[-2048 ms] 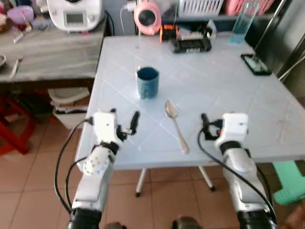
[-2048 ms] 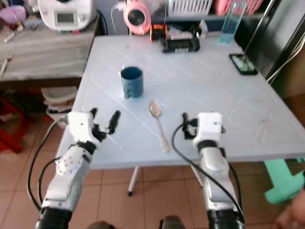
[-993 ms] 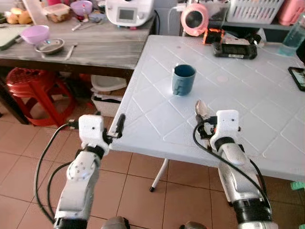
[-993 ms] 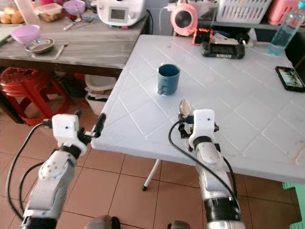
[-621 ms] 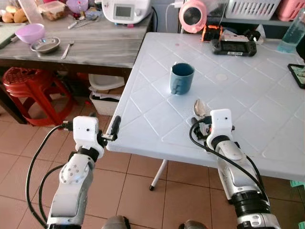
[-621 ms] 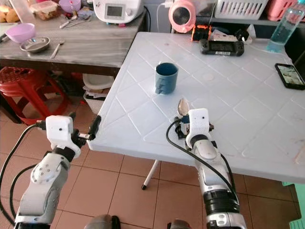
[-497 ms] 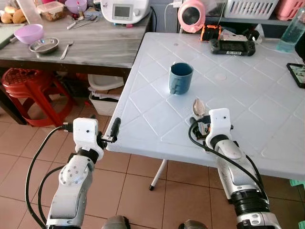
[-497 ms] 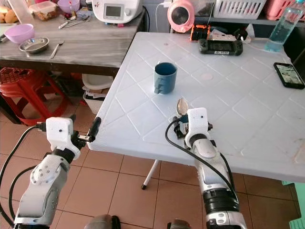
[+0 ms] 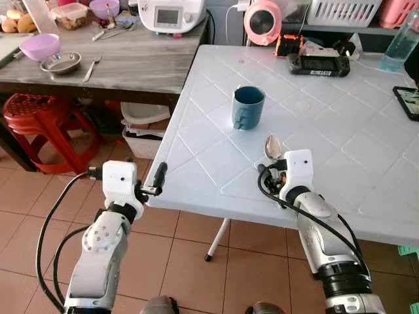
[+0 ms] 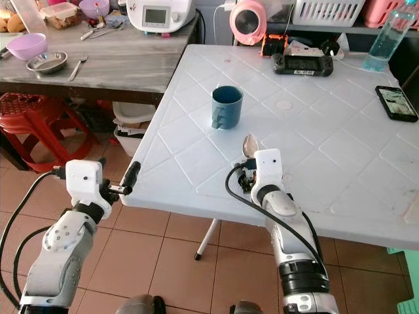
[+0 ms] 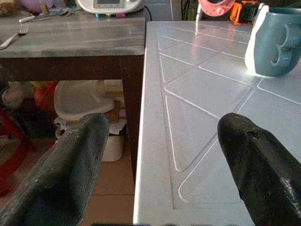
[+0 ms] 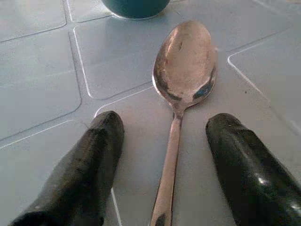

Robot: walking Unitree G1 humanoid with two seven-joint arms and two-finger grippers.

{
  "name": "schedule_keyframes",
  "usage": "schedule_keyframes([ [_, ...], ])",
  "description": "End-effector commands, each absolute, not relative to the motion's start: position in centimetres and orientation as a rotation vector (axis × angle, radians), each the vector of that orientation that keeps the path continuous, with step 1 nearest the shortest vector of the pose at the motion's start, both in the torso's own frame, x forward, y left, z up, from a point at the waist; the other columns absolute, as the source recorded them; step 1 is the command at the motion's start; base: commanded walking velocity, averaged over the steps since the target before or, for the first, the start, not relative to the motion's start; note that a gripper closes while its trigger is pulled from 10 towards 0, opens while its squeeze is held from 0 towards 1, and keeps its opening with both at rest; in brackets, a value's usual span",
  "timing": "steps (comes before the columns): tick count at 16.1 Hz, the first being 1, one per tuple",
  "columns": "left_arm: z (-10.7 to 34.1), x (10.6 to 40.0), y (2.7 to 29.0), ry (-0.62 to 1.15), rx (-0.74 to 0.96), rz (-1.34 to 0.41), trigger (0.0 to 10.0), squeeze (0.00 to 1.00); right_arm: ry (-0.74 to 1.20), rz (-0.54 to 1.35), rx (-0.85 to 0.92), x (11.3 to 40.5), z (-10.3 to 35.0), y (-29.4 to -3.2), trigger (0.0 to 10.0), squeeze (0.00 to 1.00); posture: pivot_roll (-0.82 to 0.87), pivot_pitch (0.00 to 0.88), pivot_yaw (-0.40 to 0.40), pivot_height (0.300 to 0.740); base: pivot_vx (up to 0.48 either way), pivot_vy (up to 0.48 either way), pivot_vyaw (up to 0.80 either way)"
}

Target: Setting the table

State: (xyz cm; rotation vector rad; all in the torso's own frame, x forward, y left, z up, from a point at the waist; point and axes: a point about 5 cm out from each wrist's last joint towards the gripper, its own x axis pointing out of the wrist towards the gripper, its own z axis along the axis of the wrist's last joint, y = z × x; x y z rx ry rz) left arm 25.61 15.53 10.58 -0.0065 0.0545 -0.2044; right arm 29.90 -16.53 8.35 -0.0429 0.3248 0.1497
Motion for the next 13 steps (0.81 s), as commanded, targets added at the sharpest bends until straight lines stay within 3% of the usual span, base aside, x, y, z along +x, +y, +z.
schedule_keyframes([
  [1,10.6,25.7,15.6,0.063,0.001,-0.212,10.0,0.00,0.389,0.152,-0.015,29.3,7.3,-16.7,0.0,0.00,0.02,0.044,0.051,0.740,0.000,0.000,0.00],
  [9,10.2,25.9,15.4,0.084,0.001,-0.232,10.0,0.00,0.508,0.136,0.106,28.2,6.5,-18.0,0.0,0.00,0.02,0.043,0.052,0.740,0.000,0.000,0.00],
  [13,10.2,25.9,15.3,0.091,0.005,-0.244,10.0,0.00,0.558,0.151,0.107,27.9,5.7,-18.1,0.7,0.00,0.02,0.045,0.056,0.740,0.000,0.000,0.00],
])
